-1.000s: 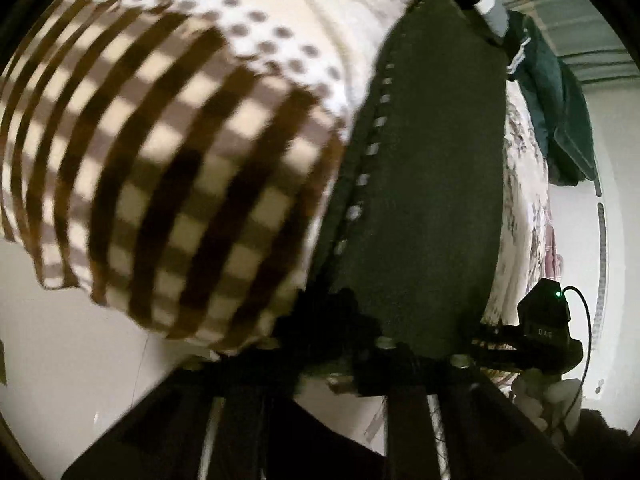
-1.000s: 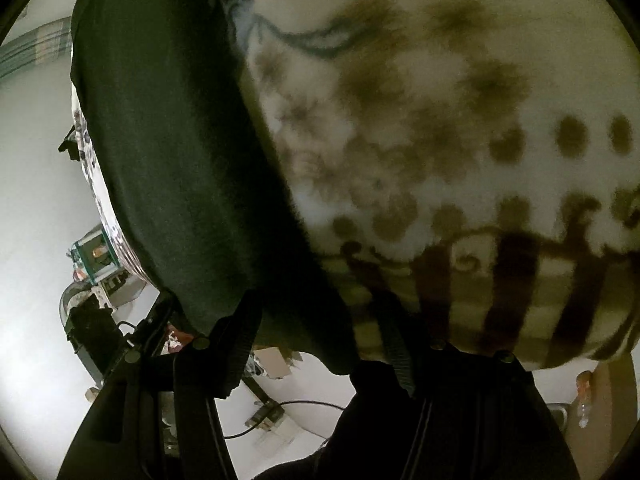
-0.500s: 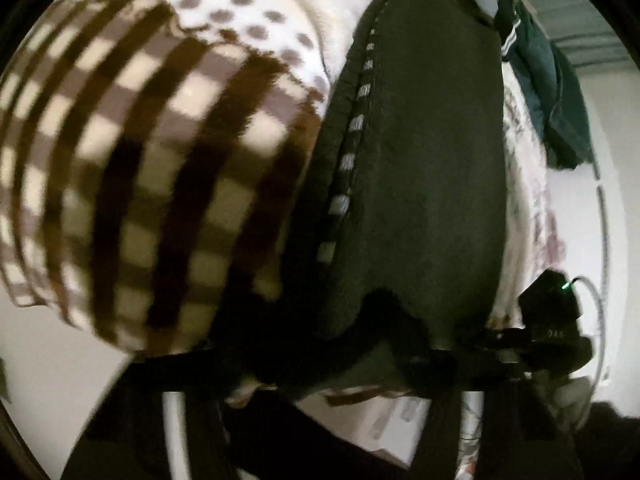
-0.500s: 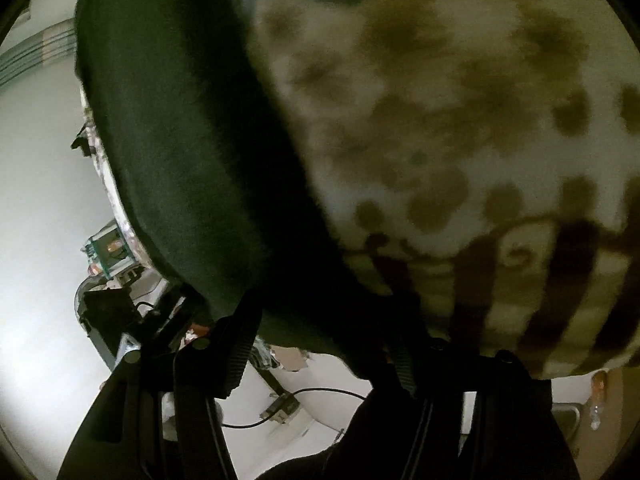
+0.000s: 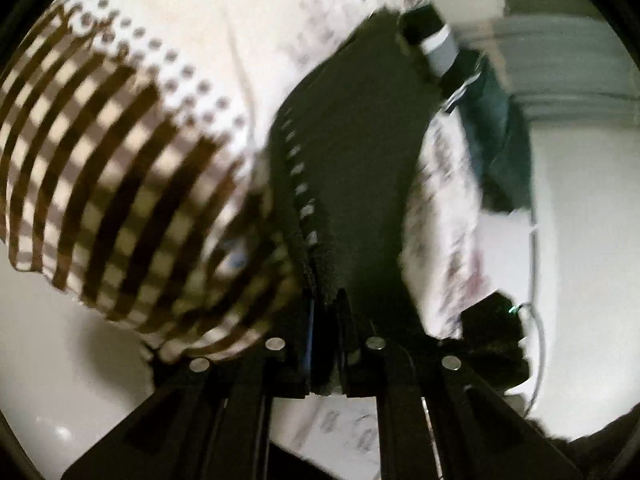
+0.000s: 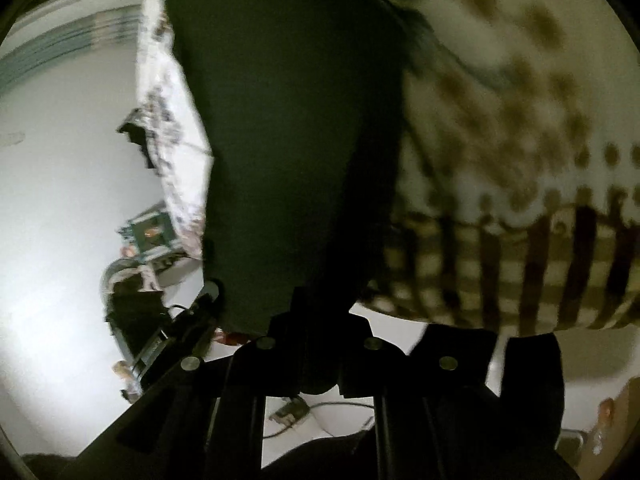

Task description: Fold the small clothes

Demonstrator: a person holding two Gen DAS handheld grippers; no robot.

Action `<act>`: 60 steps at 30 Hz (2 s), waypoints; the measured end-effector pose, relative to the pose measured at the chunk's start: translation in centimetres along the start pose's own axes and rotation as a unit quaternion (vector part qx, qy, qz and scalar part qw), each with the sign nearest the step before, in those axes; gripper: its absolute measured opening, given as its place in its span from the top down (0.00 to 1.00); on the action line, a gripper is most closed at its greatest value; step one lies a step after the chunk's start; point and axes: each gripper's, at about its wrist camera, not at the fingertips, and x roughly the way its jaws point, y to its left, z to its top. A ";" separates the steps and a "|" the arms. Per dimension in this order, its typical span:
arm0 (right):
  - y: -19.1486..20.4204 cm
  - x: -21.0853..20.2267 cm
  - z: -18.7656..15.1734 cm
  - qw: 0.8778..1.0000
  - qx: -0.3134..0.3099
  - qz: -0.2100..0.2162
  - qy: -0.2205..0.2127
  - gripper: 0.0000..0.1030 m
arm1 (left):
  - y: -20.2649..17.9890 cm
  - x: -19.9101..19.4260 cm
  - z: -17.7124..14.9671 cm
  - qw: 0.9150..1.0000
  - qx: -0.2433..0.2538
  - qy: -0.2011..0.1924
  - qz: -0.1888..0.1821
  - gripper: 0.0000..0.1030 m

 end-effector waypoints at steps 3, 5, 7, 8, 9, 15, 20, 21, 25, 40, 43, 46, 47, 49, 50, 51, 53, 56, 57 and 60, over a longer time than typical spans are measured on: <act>2.3 -2.1 0.7 0.999 -0.009 0.027 -0.025 0.88 | -2.1 -0.6 2.5 0.999 0.004 -0.027 -0.029 0.93; 3.7 -3.4 2.0 0.998 -0.014 0.038 -0.044 0.88 | -3.3 -0.7 4.4 0.998 0.008 -0.041 -0.049 0.93; 5.3 -4.6 3.5 0.997 -0.020 0.046 -0.064 0.88 | -5.1 -0.1 7.1 0.996 0.019 -0.060 -0.068 0.93; 6.1 -5.1 4.5 0.996 -0.025 0.050 -0.073 0.88 | -5.7 0.1 8.5 0.995 0.024 -0.069 -0.074 0.93; 7.0 -5.6 5.7 0.995 -0.029 0.051 -0.084 0.88 | -6.3 0.5 9.9 0.994 0.031 -0.075 -0.079 0.93; 11.2 -7.4 15.0 0.988 -0.037 0.046 -0.143 0.89 | -10.1 3.1 20.2 0.984 0.067 -0.122 -0.115 0.98; 14.3 -6.5 25.0 0.985 -0.053 0.000 -0.164 0.89 | -11.1 7.7 27.7 0.987 0.113 -0.088 -0.069 0.96; 14.0 -5.9 27.3 0.986 -0.034 -0.010 -0.161 0.89 | -10.9 8.6 28.4 0.988 0.127 -0.078 -0.026 0.92; 11.7 -3.2 33.5 0.995 0.025 -0.033 -0.090 0.87 | -8.3 10.7 29.0 0.990 0.135 -0.040 0.031 0.43; 13.8 -2.8 31.7 0.967 -0.147 -0.153 -0.145 0.45 | -8.5 15.0 25.4 0.963 0.240 -0.033 0.116 0.54; 15.2 -2.6 31.2 0.953 -0.181 -0.167 -0.178 0.67 | -8.6 15.0 25.4 0.954 0.258 -0.046 0.148 0.75; 15.9 -2.6 31.0 0.943 -0.193 -0.196 -0.187 0.67 | -8.5 14.1 25.7 0.958 0.245 -0.046 0.141 0.73; 16.1 -2.5 31.1 0.941 -0.194 -0.203 -0.190 0.67 | -8.7 13.9 25.9 0.960 0.239 -0.045 0.137 0.68; 16.1 -2.6 31.2 0.944 -0.196 -0.189 -0.187 0.66 | -9.1 13.3 26.1 0.965 0.235 -0.048 0.106 0.52; 16.0 -2.7 31.3 0.945 -0.196 -0.185 -0.186 0.66 | -9.4 13.2 26.2 0.967 0.235 -0.047 0.090 0.42; 15.8 -2.8 31.4 0.946 -0.198 -0.181 -0.183 0.65 | -9.7 13.5 26.2 0.967 0.235 -0.048 0.084 0.42; 15.4 -2.7 31.8 0.950 -0.195 -0.170 -0.173 0.65 | -9.8 14.5 26.3 0.967 0.238 -0.039 0.087 0.42; 14.5 -2.3 32.5 0.960 -0.181 -0.143 -0.161 0.65 | -9.5 16.2 26.3 0.968 0.233 -0.024 0.096 0.42; 14.2 -2.3 32.7 0.962 -0.177 -0.134 -0.160 0.66 | -9.4 16.6 26.1 0.968 0.229 -0.027 0.103 0.42; 13.8 -2.8 32.5 0.963 -0.177 -0.117 -0.168 0.91 | -9.8 16.1 25.6 0.968 0.224 -0.036 0.108 0.42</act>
